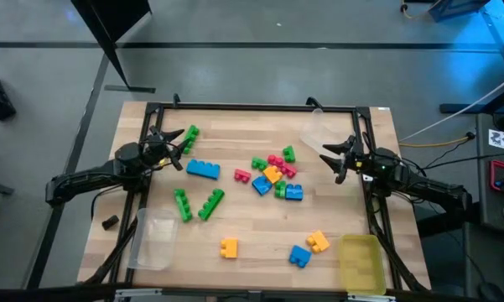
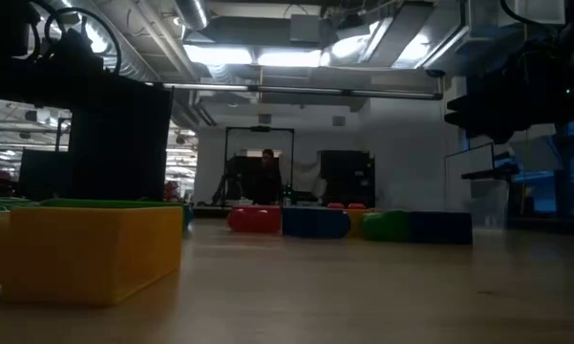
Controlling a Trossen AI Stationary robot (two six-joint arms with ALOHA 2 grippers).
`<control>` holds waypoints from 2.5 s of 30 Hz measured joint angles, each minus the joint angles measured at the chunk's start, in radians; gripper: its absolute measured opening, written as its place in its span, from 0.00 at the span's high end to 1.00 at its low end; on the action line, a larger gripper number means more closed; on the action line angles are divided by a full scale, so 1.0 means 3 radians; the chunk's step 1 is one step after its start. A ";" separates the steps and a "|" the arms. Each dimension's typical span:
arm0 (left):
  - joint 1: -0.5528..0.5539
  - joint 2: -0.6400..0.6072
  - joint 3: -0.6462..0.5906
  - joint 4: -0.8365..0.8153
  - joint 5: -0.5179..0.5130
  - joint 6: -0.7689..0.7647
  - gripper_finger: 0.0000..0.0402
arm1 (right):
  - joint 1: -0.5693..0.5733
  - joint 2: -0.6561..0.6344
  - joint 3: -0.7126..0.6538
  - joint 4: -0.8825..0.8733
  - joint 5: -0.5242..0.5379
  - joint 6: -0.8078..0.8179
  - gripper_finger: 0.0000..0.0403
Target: Sort blocks by size
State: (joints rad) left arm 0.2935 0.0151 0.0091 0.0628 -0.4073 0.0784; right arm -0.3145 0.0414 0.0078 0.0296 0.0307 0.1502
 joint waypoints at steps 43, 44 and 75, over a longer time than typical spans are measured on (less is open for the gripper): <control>0.0000 -0.0001 0.0000 0.0001 0.0000 -0.0344 0.54 | 0.0001 0.0958 0.1115 0.0080 -0.0818 0.0122 0.47; 0.0000 0.0000 0.0001 0.0001 0.0000 -0.0346 0.54 | 0.0001 0.1070 0.1180 0.0070 -0.0876 0.0081 0.47; 0.0000 -0.0001 0.0000 0.0001 -0.0001 -0.0348 0.54 | 0.1531 0.3598 0.2555 -0.1733 -0.0210 -0.0153 0.47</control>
State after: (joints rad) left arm 0.2935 0.0149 0.0092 0.0631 -0.4076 -0.0261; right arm 0.1447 1.1209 0.7742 -0.4903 -0.0322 0.1042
